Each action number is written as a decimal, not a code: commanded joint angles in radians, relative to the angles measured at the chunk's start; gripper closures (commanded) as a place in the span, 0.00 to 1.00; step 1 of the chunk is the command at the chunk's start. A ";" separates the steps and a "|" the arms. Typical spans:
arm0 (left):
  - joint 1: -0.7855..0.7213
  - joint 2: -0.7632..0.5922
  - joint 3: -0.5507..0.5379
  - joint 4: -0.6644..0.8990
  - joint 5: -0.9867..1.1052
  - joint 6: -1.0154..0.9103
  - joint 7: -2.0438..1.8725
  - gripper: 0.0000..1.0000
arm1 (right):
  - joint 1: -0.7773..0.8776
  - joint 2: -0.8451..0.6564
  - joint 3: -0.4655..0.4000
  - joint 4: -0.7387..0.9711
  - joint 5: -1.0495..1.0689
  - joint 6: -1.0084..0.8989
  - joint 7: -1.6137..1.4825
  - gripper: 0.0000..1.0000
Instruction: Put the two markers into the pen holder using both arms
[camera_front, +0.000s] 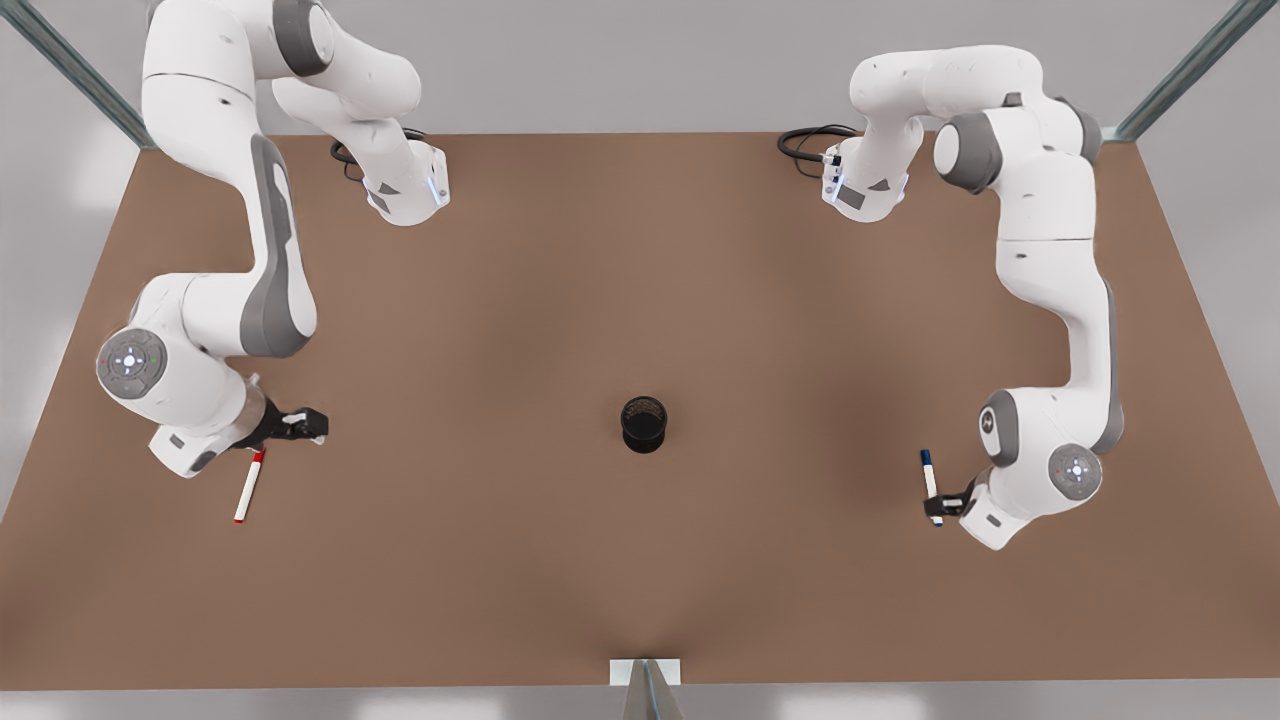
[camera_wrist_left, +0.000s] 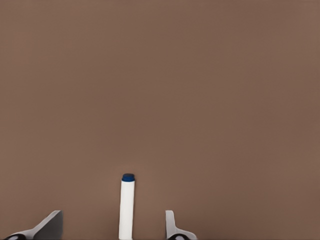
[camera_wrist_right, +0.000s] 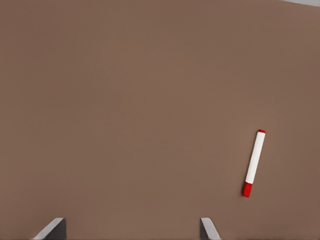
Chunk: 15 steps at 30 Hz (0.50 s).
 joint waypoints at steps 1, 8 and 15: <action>0.000 0.011 0.000 0.003 -0.008 0.074 0.018 0.00 | -0.046 0.050 -0.001 0.003 0.003 0.125 -0.018 0.00; 0.000 0.046 0.001 -0.008 -0.009 0.109 0.021 0.00 | -0.206 0.185 0.002 0.006 0.095 0.215 -0.101 0.00; -0.001 0.060 0.001 -0.011 -0.006 0.116 0.066 0.42 | -0.243 0.406 -0.001 0.204 0.093 0.248 -0.207 0.00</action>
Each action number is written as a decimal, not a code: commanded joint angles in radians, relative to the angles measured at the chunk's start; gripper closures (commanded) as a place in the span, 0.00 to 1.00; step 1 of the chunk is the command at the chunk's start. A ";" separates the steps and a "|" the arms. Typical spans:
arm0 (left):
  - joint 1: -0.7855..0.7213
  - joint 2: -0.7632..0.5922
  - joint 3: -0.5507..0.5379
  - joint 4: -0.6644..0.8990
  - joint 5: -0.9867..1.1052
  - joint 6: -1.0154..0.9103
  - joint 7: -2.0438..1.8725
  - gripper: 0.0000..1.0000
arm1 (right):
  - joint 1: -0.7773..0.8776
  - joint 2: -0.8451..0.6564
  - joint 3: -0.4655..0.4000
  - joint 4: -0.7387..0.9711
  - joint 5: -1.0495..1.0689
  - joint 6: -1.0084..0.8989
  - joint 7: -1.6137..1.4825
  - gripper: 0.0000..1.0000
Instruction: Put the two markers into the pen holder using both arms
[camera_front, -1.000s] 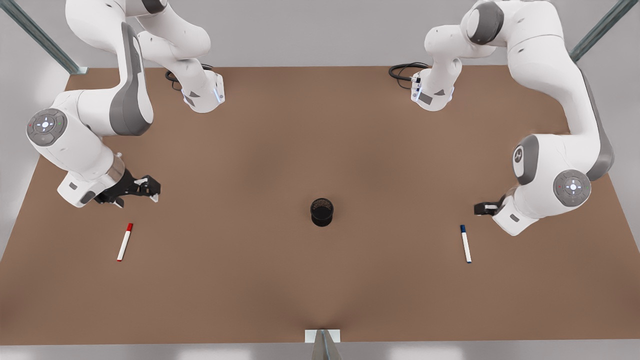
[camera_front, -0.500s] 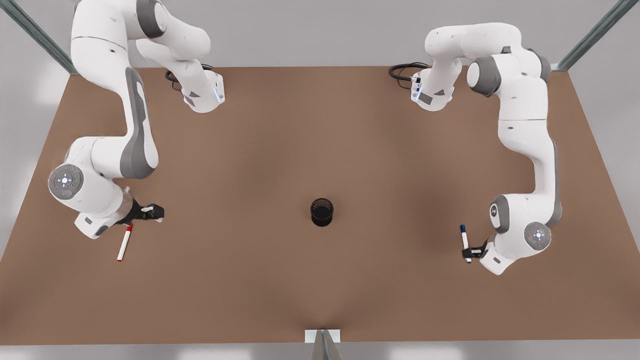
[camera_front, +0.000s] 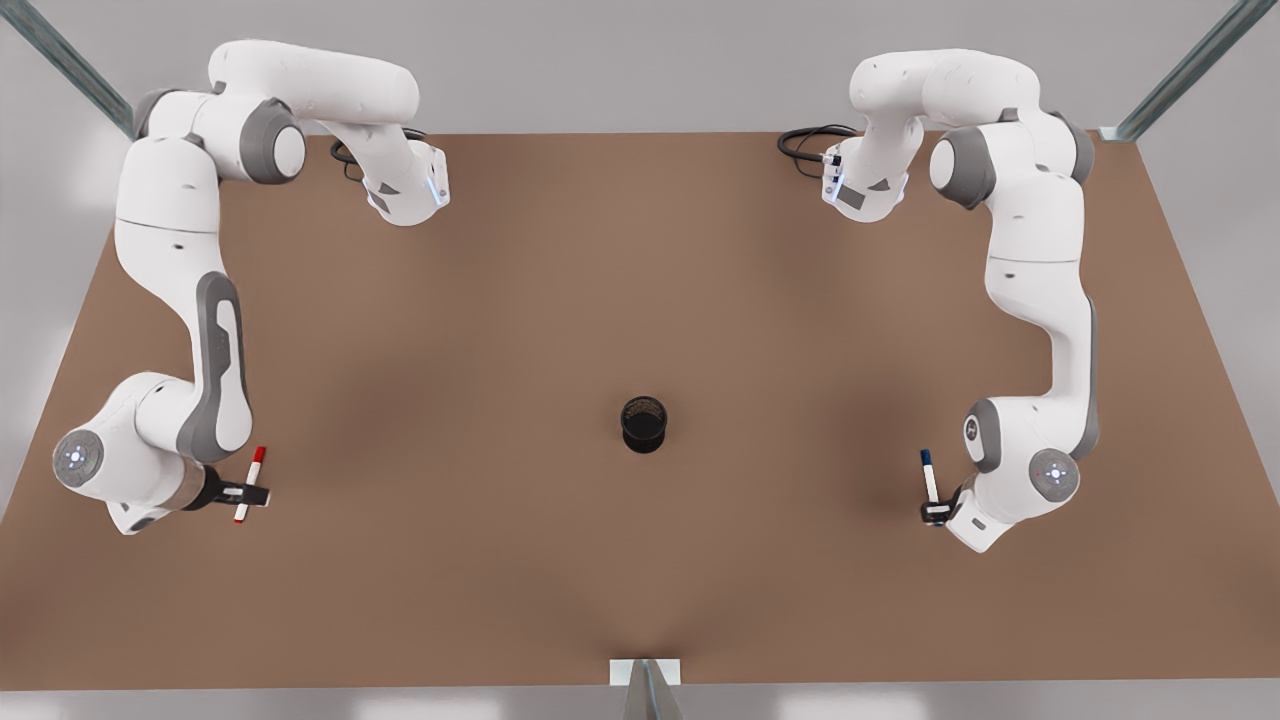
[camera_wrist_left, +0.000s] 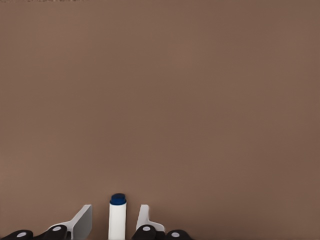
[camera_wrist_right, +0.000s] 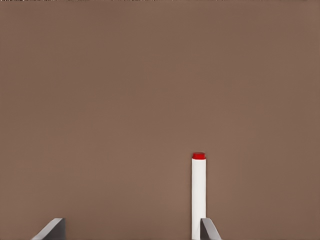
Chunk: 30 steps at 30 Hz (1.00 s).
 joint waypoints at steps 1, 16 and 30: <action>0.000 0.001 0.000 0.001 0.001 0.014 0.040 0.42 | -0.007 0.020 0.000 0.016 0.004 0.035 -0.154 0.00; -0.002 0.021 0.000 0.001 0.003 0.014 0.040 0.50 | -0.057 0.115 -0.003 0.007 0.003 0.248 -0.309 0.27; -0.002 0.023 0.000 0.001 0.003 0.014 0.040 0.69 | -0.060 0.131 0.000 -0.028 0.003 0.275 -0.332 0.41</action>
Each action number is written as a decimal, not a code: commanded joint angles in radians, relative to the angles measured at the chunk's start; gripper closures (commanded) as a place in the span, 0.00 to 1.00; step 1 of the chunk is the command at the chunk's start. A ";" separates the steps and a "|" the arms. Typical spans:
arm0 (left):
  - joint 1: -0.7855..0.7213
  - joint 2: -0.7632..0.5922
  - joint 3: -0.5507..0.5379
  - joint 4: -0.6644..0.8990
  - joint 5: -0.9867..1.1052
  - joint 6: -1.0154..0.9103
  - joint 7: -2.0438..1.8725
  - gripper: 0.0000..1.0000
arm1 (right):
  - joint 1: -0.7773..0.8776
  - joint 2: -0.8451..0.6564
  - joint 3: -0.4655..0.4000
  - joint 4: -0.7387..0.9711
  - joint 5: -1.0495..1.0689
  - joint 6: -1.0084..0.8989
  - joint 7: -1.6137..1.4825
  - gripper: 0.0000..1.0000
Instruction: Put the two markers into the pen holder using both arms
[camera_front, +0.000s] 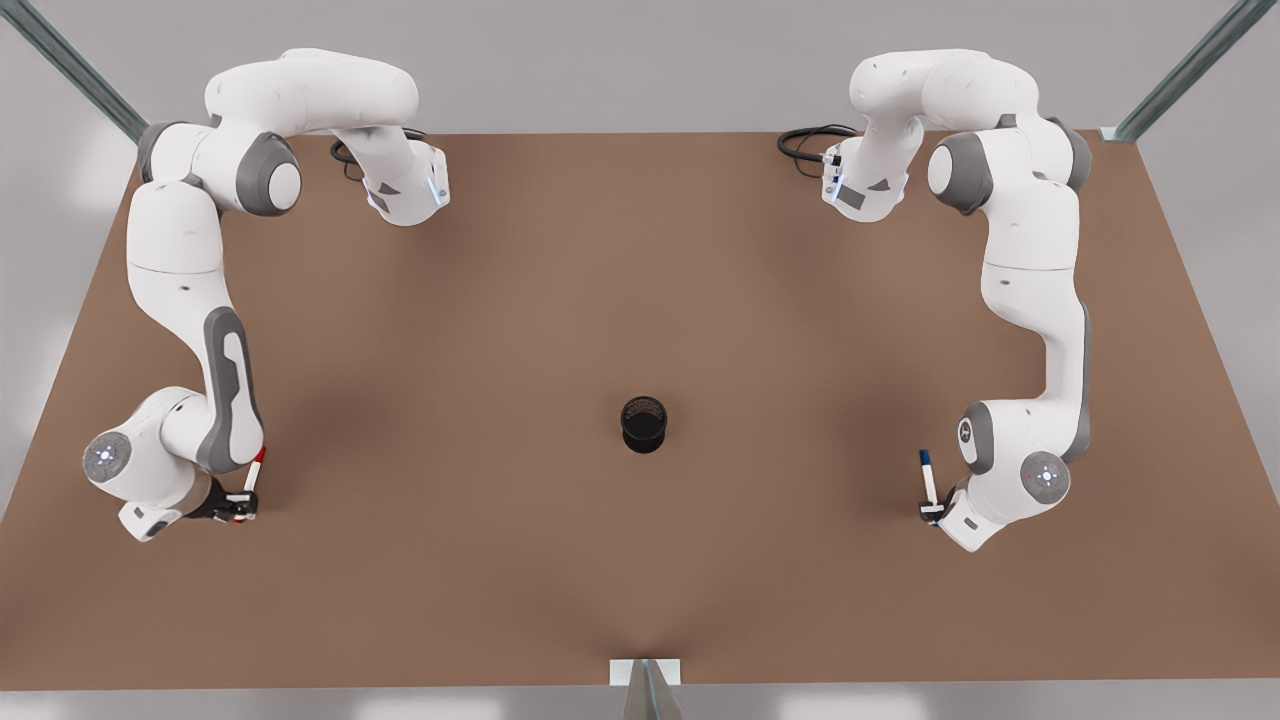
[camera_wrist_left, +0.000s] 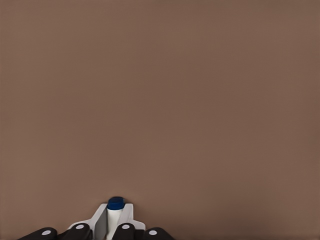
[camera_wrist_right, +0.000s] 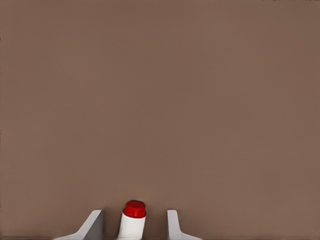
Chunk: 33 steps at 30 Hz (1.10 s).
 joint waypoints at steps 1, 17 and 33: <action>0.000 -0.001 0.000 0.000 -0.001 0.000 0.007 0.71 | 0.001 -0.007 0.000 -0.006 0.001 0.003 -0.083 0.41; -0.152 -0.227 0.000 0.011 -0.004 -0.273 -0.070 0.79 | 0.000 -0.016 0.002 -0.011 0.006 -0.042 -0.057 0.76; -0.189 -0.353 -0.368 0.024 -0.748 -0.040 0.905 0.79 | 0.017 -0.393 0.235 0.002 -0.002 -0.448 -0.026 0.79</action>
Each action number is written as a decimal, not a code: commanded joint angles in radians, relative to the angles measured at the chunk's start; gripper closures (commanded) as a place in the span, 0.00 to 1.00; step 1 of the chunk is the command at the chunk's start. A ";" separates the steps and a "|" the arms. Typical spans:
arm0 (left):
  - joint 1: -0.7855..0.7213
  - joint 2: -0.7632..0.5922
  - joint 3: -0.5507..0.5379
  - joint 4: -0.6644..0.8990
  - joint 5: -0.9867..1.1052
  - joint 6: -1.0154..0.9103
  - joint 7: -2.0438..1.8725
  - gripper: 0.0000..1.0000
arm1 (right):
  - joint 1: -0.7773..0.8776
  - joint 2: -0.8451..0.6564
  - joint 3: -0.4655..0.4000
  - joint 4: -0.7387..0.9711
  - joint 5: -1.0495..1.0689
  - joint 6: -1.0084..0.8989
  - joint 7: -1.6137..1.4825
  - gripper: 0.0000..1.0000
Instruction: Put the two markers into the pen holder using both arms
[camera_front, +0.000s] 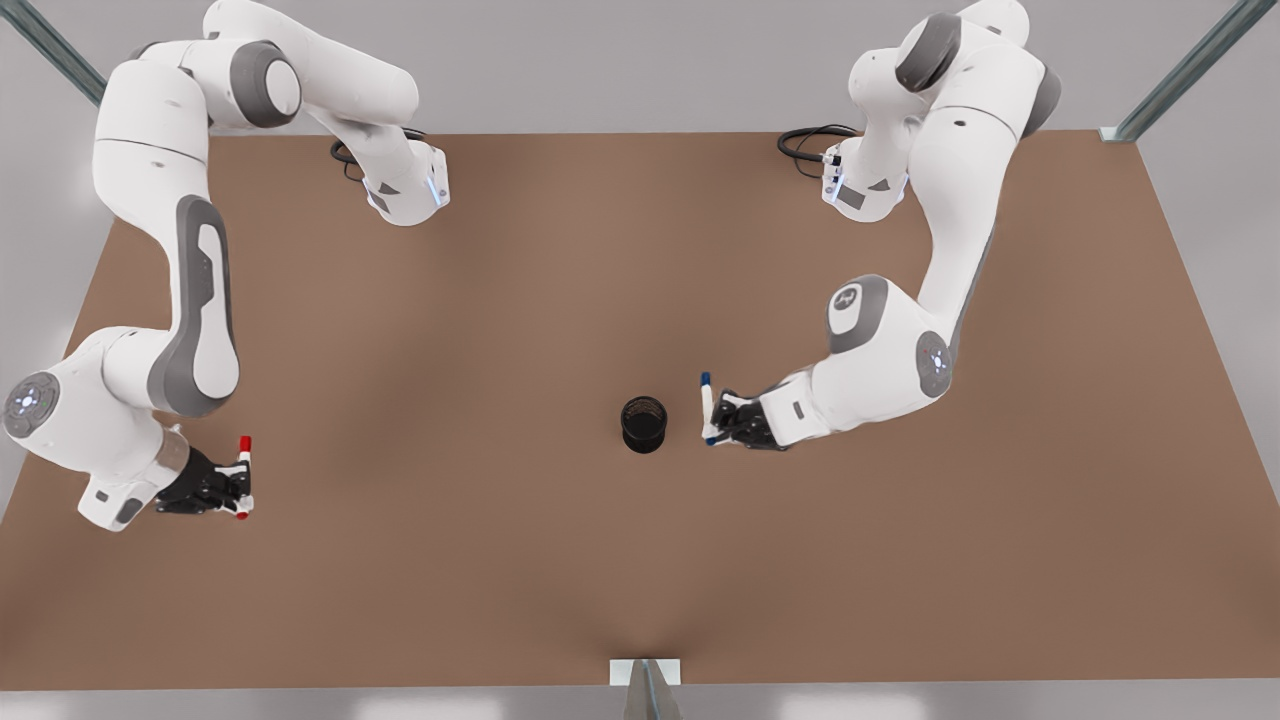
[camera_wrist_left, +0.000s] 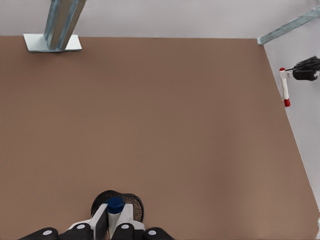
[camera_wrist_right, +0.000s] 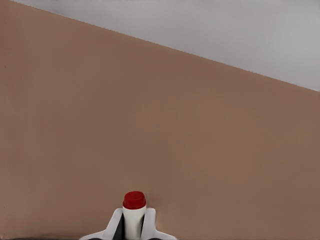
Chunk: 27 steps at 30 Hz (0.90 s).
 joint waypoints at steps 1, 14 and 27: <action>0.000 -0.007 -0.004 -0.010 -0.275 0.120 0.991 0.79 | -0.001 -0.025 0.032 0.004 -0.012 -0.123 0.049 0.79; -0.078 -0.029 -0.002 -0.214 -0.644 0.341 1.979 0.79 | 0.044 -0.114 0.256 0.036 -0.133 -0.178 0.378 0.79; -0.114 0.013 -0.002 -0.366 -0.866 0.380 2.310 0.79 | 0.283 -0.013 0.309 0.046 -0.263 0.032 0.739 0.79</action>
